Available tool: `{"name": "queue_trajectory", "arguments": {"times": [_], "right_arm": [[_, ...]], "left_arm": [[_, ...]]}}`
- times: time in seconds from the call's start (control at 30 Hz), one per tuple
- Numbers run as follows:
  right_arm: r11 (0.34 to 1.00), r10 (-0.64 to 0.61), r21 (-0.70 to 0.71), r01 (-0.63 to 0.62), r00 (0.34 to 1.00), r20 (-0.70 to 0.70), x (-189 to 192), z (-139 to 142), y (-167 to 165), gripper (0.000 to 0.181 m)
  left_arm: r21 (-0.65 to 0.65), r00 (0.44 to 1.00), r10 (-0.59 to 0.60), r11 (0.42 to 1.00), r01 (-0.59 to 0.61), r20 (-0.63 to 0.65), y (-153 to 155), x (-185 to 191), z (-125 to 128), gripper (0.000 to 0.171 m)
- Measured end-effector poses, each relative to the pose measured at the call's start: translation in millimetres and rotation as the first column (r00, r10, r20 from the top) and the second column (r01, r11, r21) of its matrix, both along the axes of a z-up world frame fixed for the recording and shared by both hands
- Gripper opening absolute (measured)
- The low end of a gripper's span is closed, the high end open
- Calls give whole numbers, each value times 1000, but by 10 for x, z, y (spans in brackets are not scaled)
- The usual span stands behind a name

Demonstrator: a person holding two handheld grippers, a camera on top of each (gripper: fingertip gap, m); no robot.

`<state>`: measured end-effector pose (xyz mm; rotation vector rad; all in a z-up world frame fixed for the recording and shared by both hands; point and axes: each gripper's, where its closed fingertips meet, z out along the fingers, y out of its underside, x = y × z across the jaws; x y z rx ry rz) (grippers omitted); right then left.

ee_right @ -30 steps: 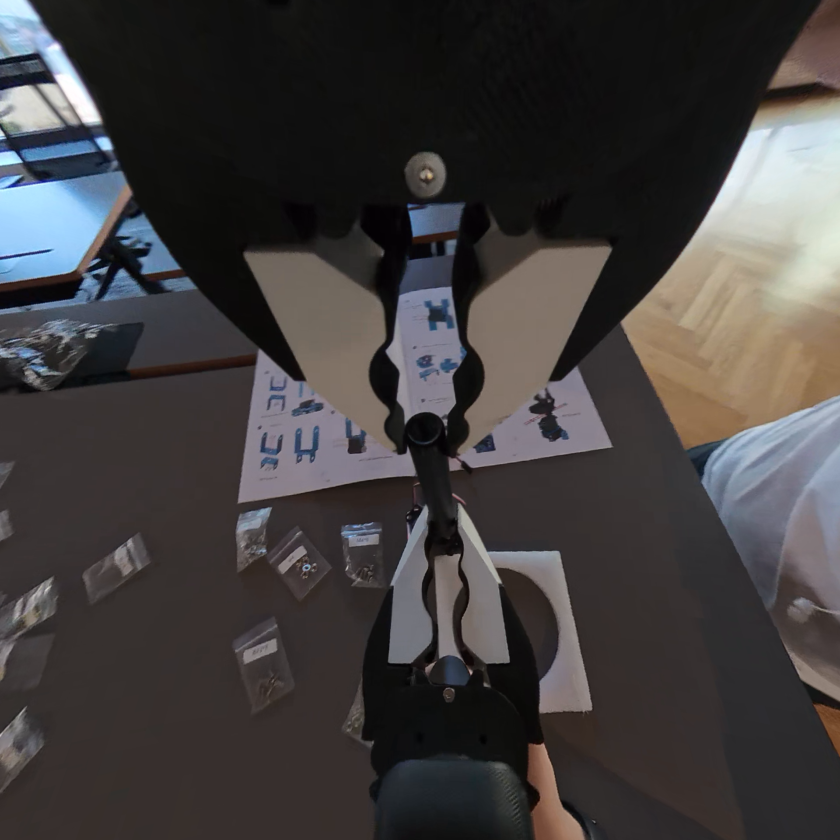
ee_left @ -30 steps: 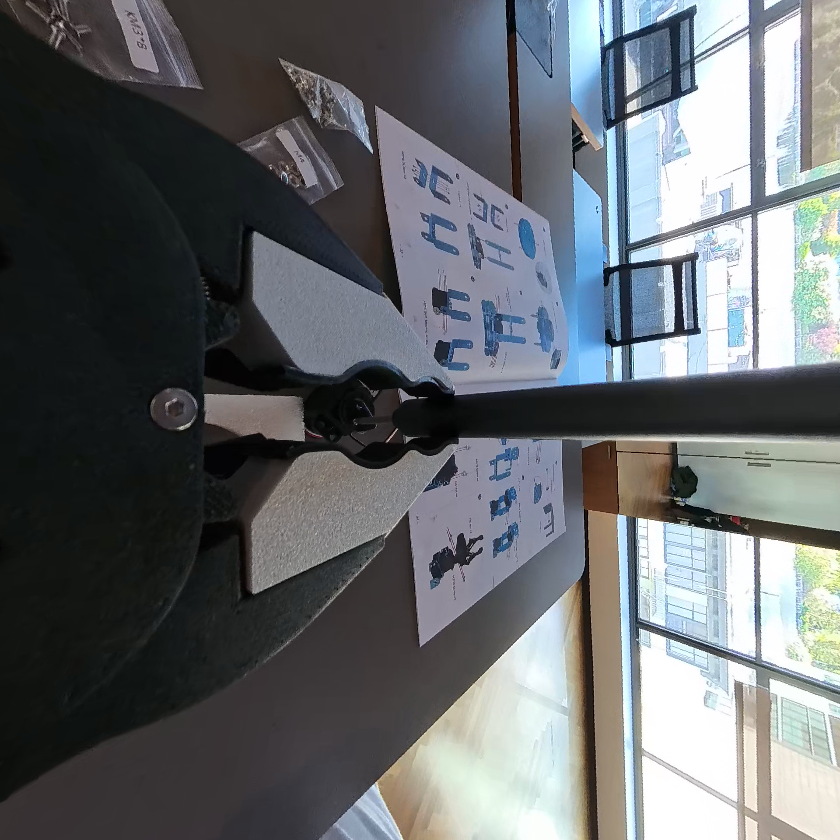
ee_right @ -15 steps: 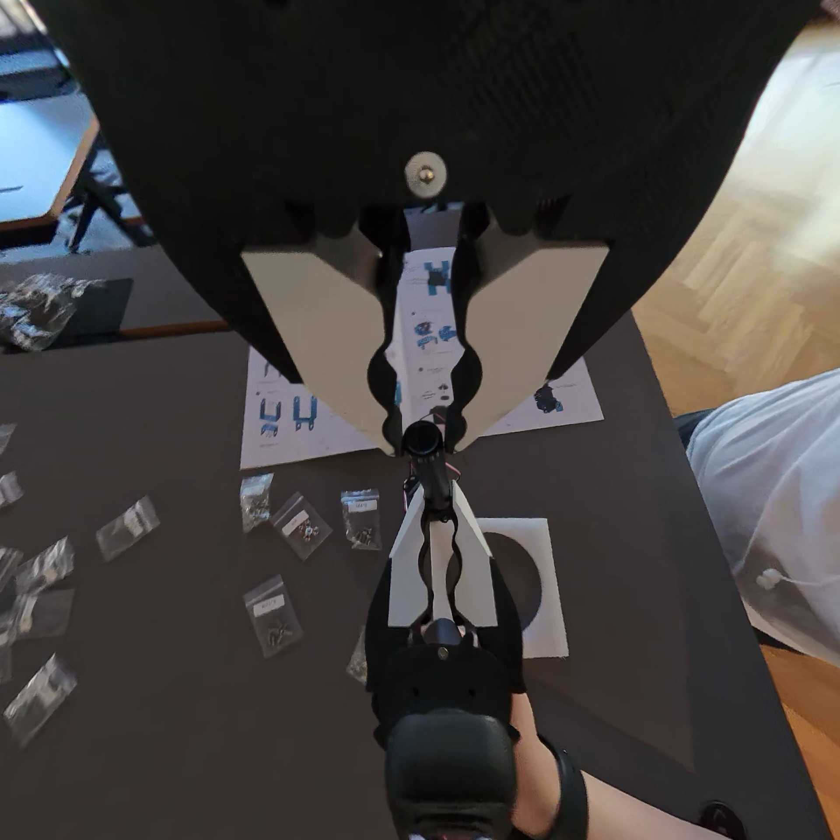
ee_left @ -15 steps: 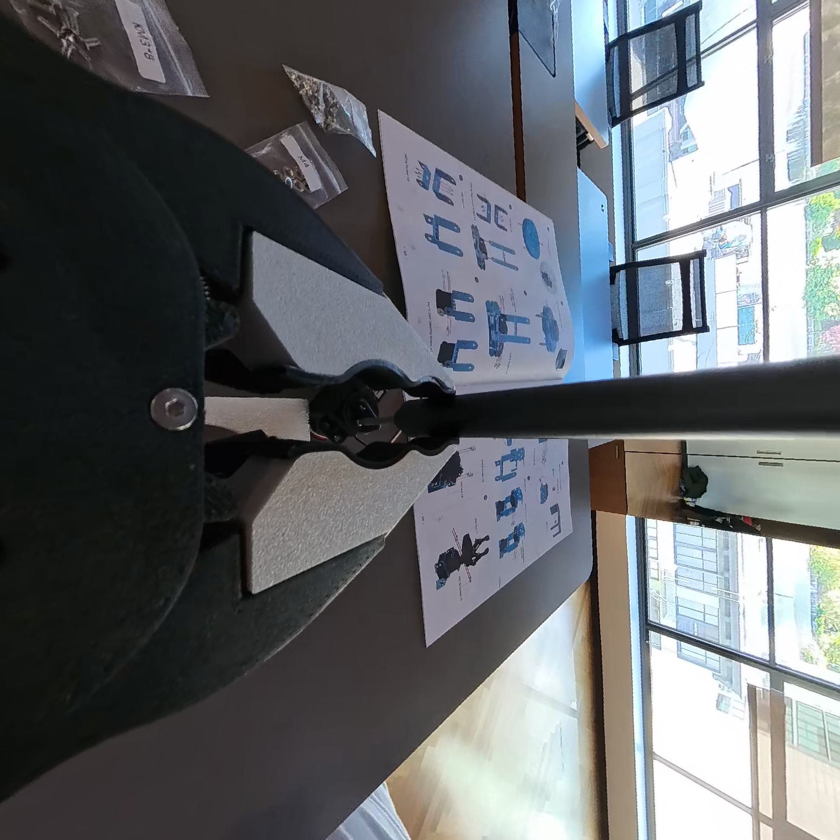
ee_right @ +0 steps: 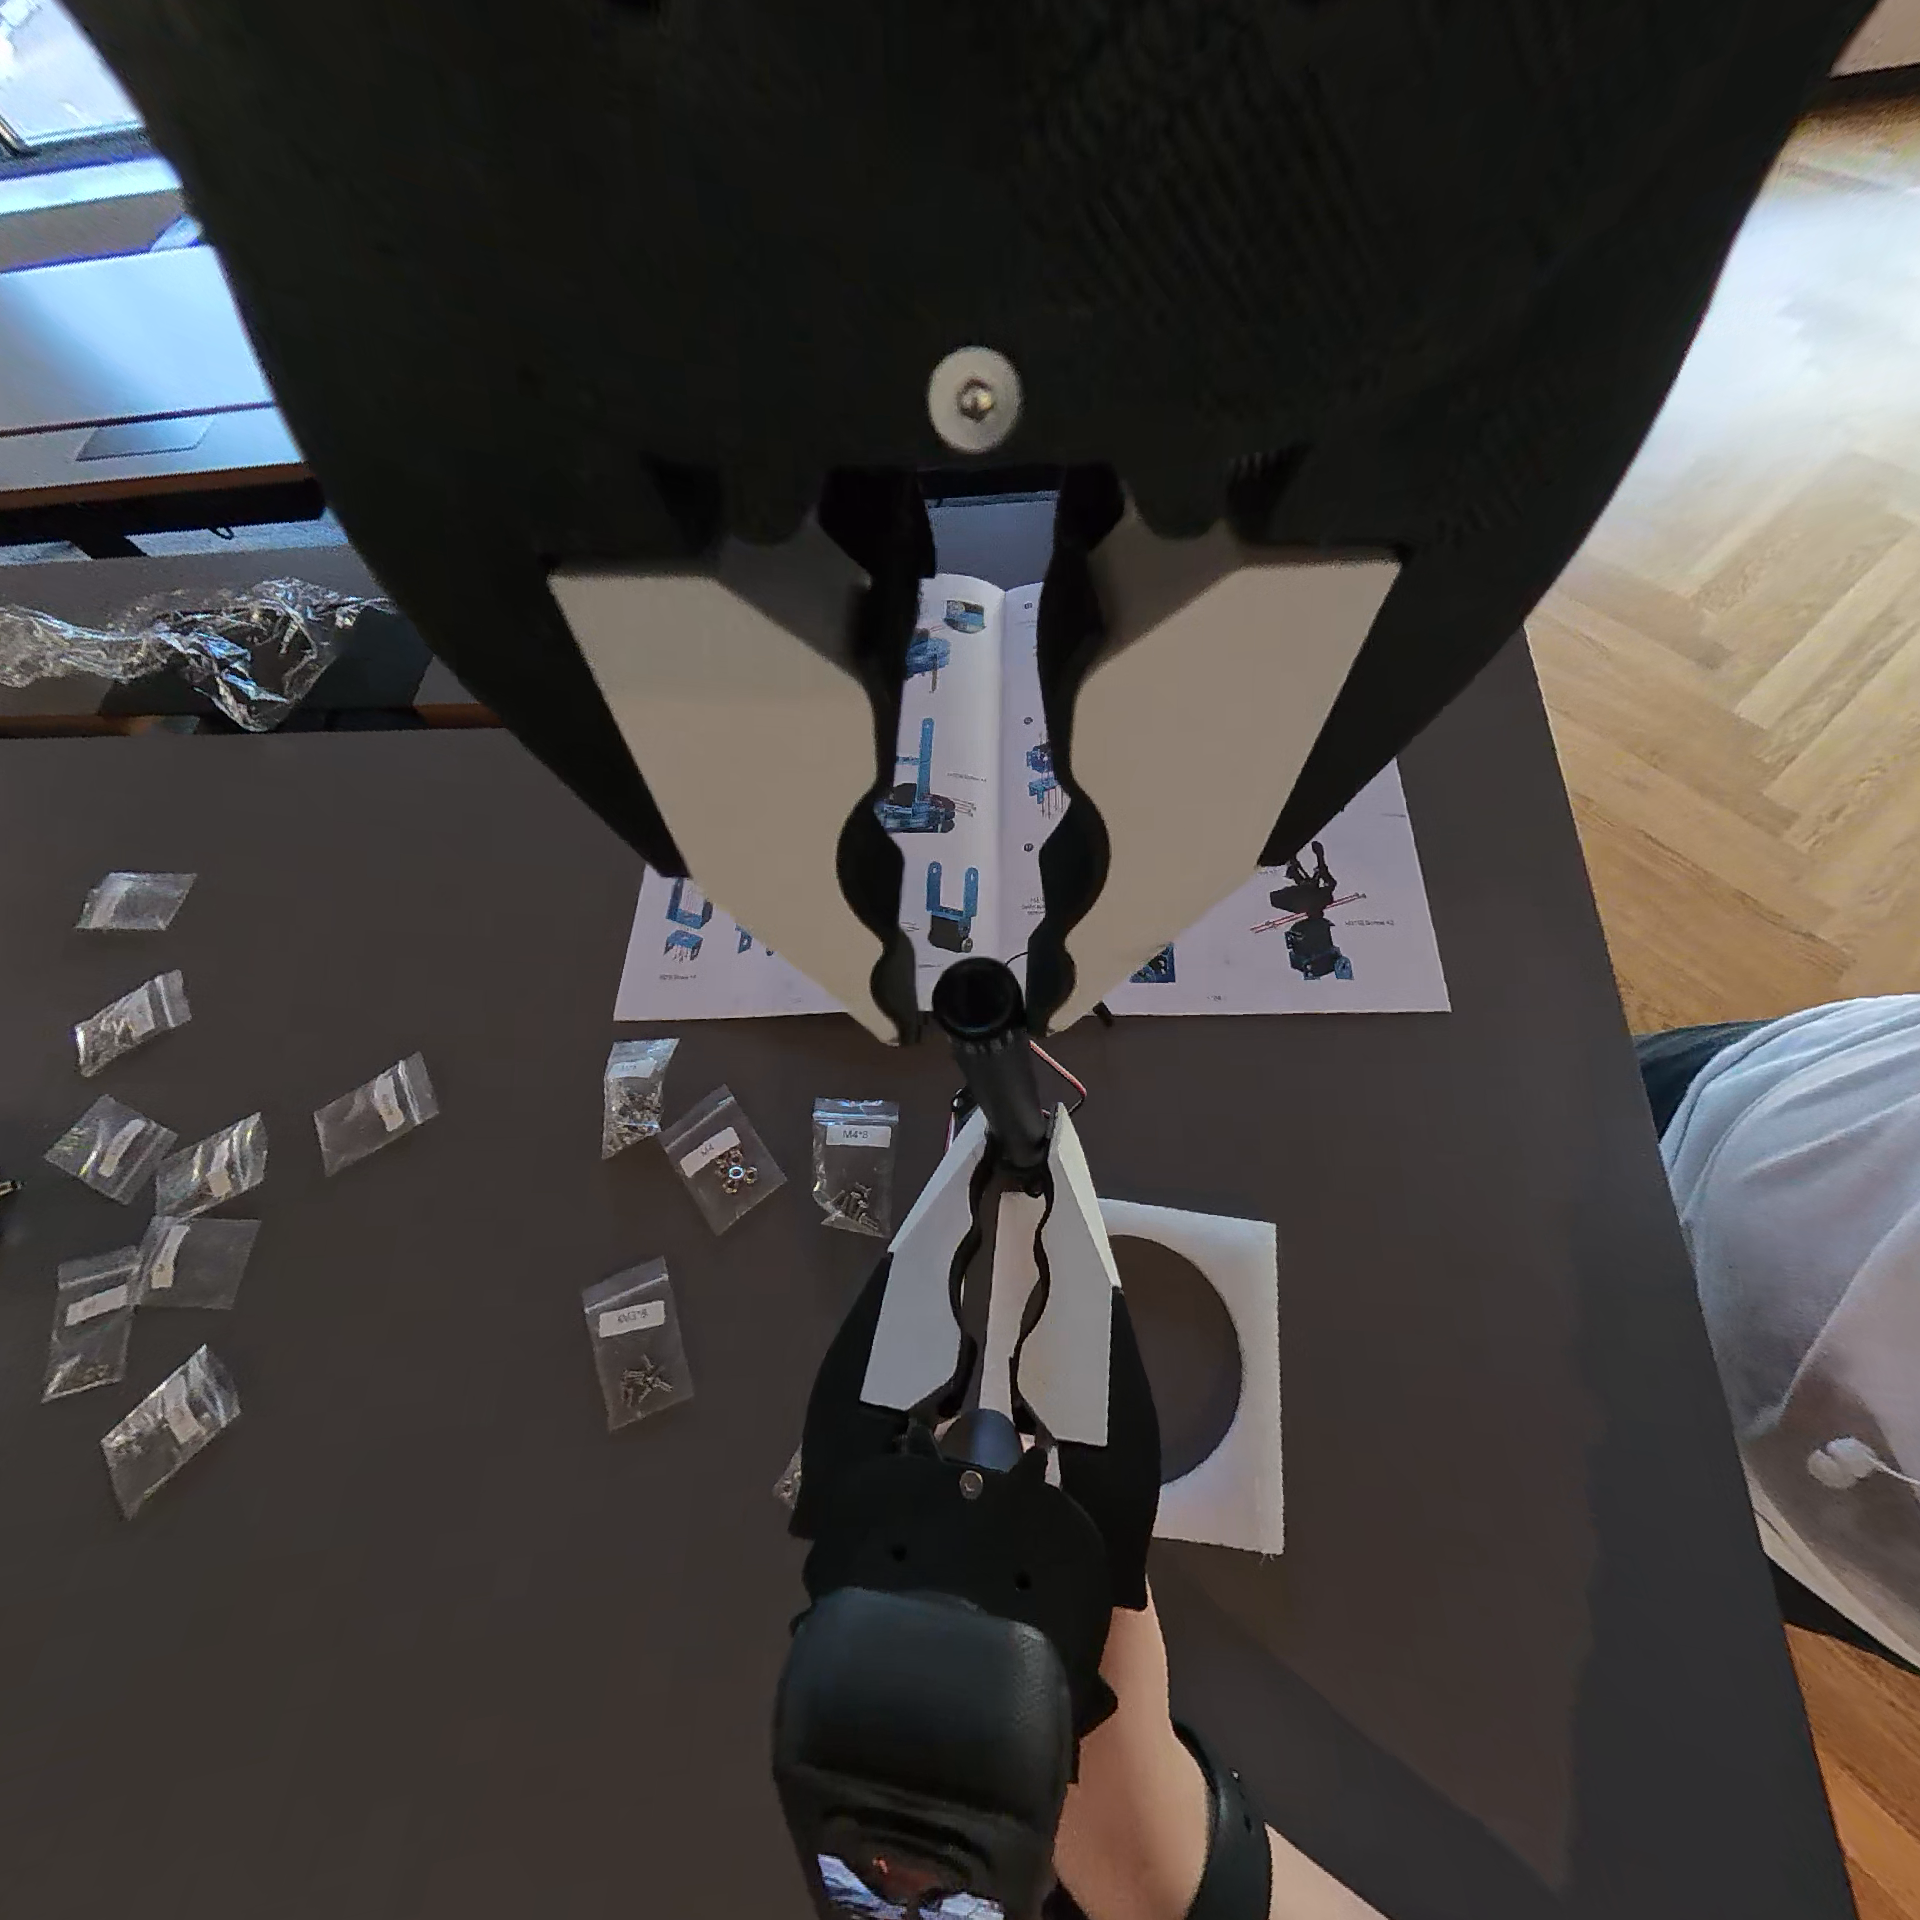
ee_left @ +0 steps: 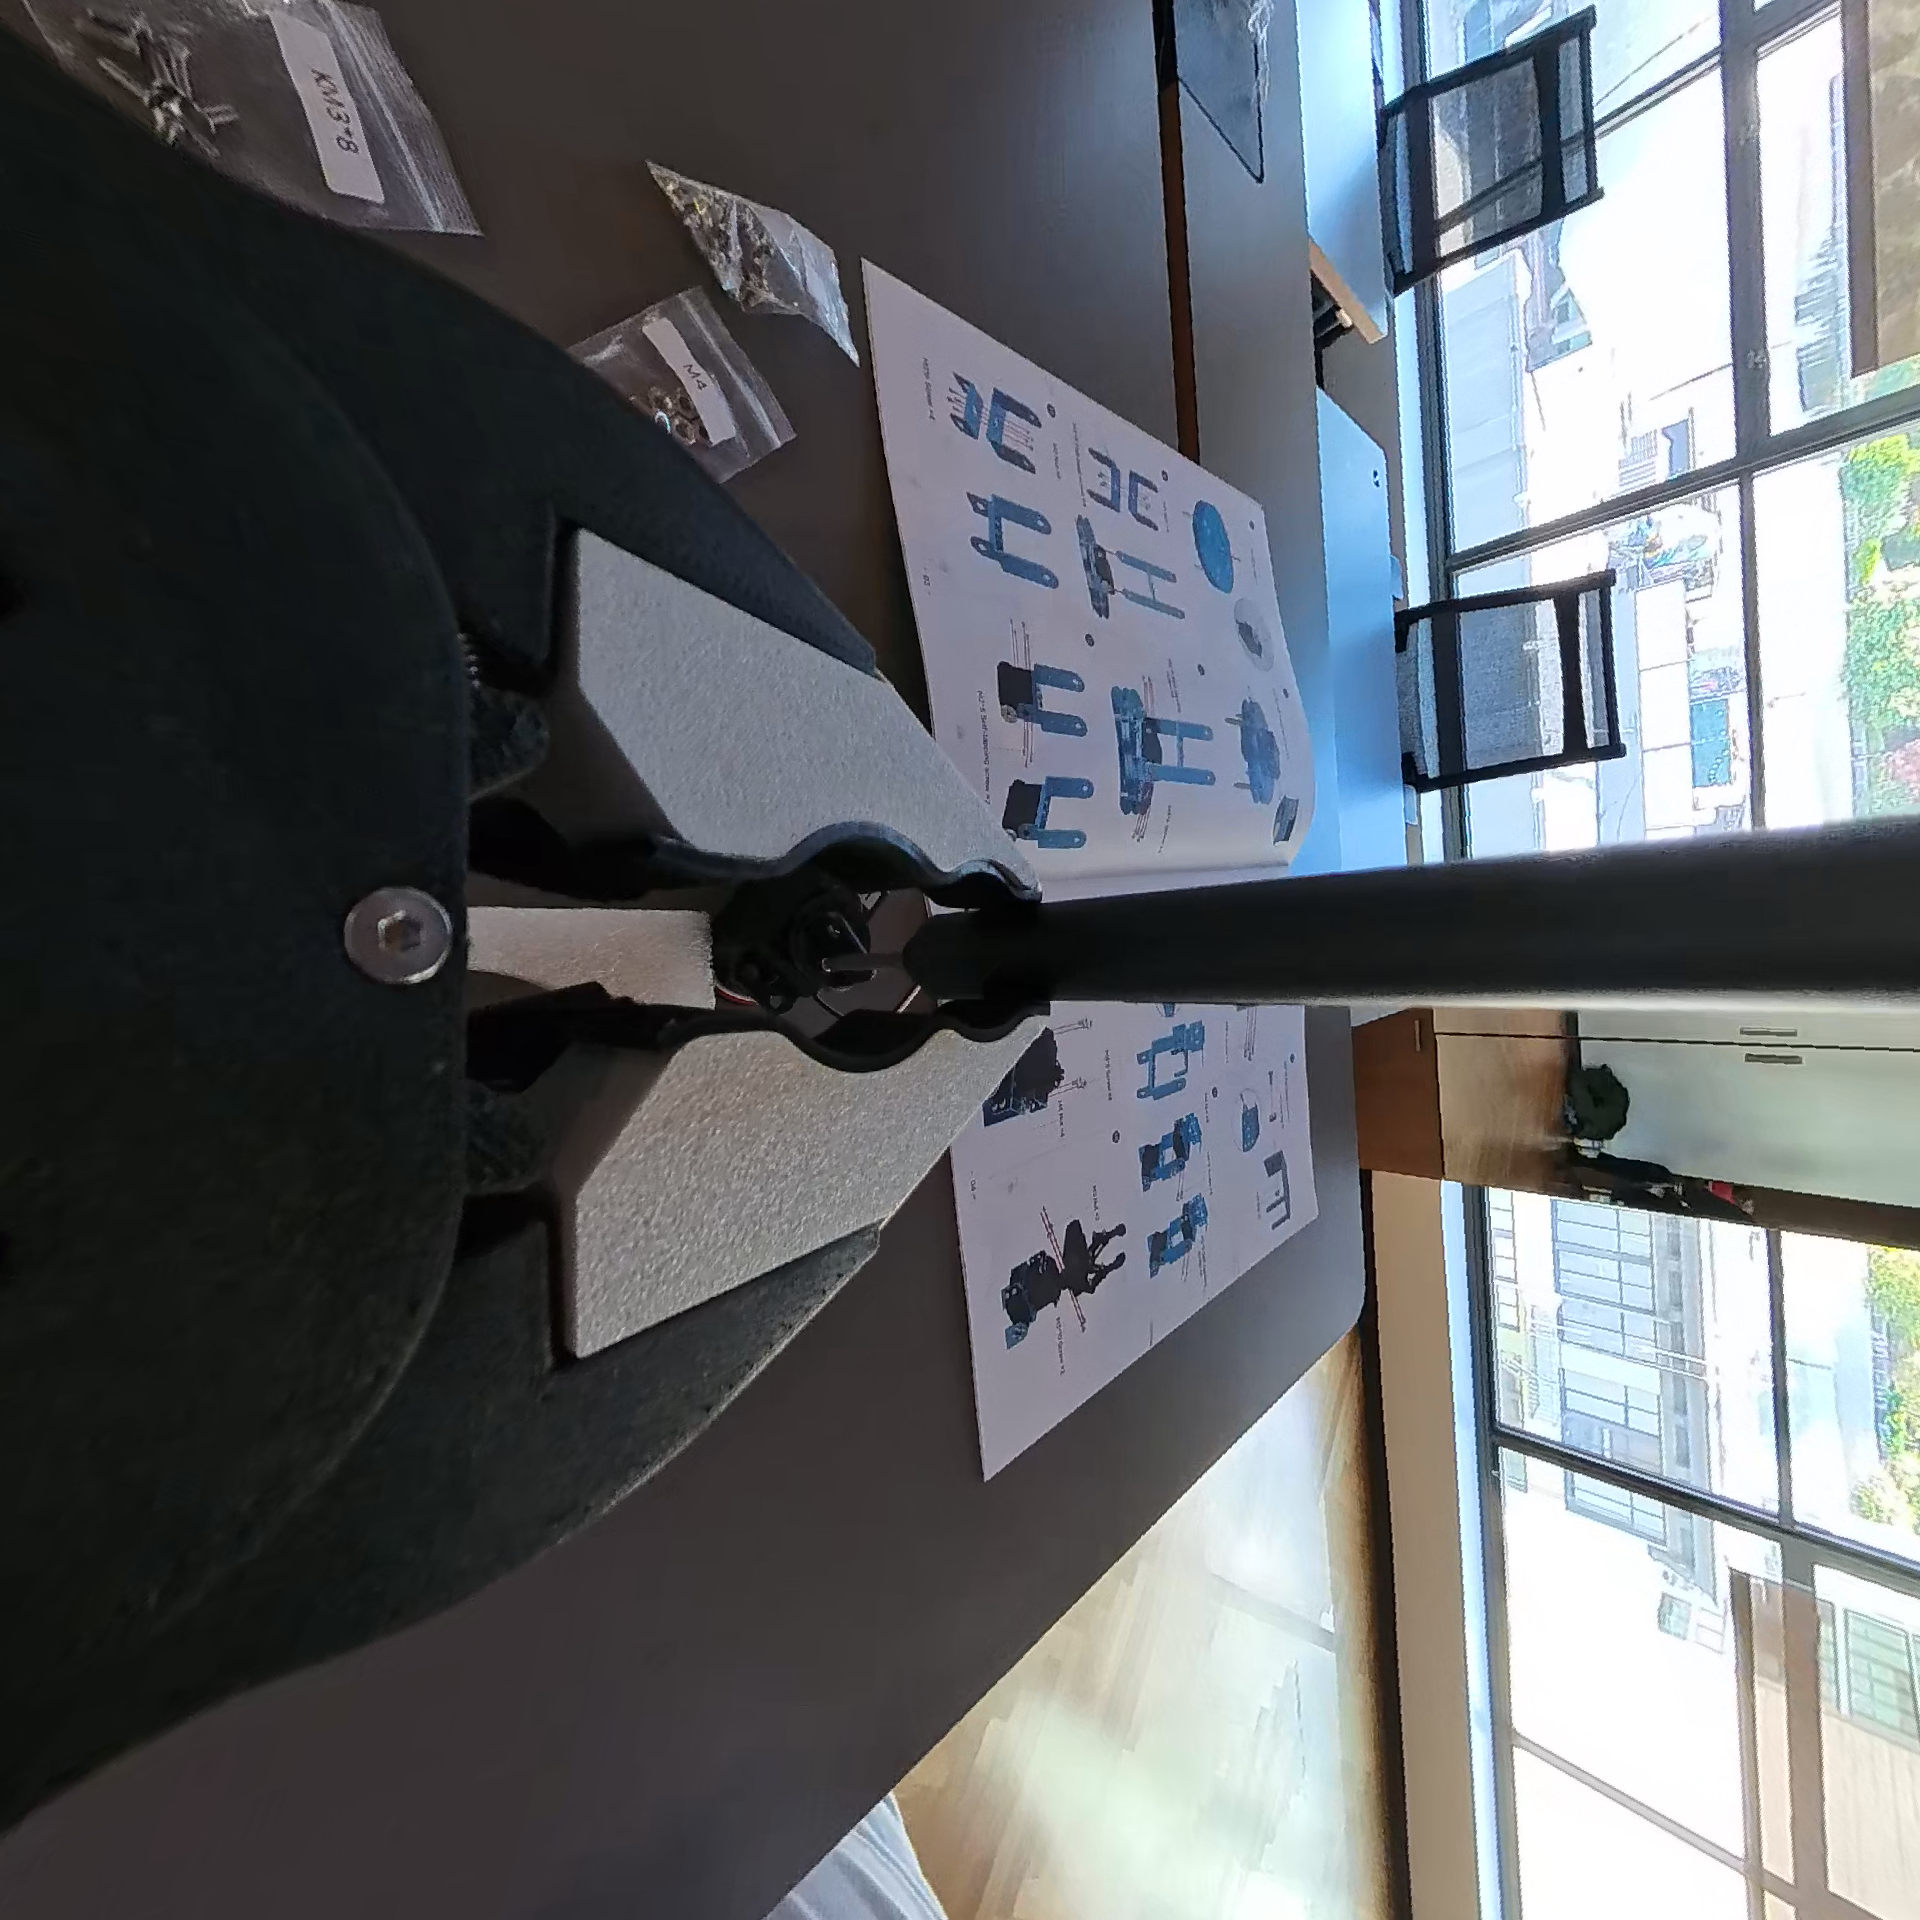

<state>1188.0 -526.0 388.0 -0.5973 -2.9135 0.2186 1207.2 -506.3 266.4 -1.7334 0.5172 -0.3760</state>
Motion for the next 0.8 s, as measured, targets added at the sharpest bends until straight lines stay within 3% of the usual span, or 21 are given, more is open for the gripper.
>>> {"name": "queue_trajectory", "arguments": {"times": [0.17,0.47,0.63,0.8], "right_arm": [[997,-83,6,83,996,22,-18,-17,15,16],[902,-431,6,431,902,40,-66,-19,36,16],[924,-368,-102,368,930,22,-95,-16,-24,18],[899,-265,-395,187,952,-153,-118,57,-84,54]], "left_arm": [[-2,1000,5,1000,-5,14,0,-13,2,15],[-4,1000,15,1000,-15,22,12,-19,-2,15],[-8,999,11,1000,-11,31,7,-18,-3,15],[-10,1000,3,1000,-3,26,14,5,-4,15]]}}
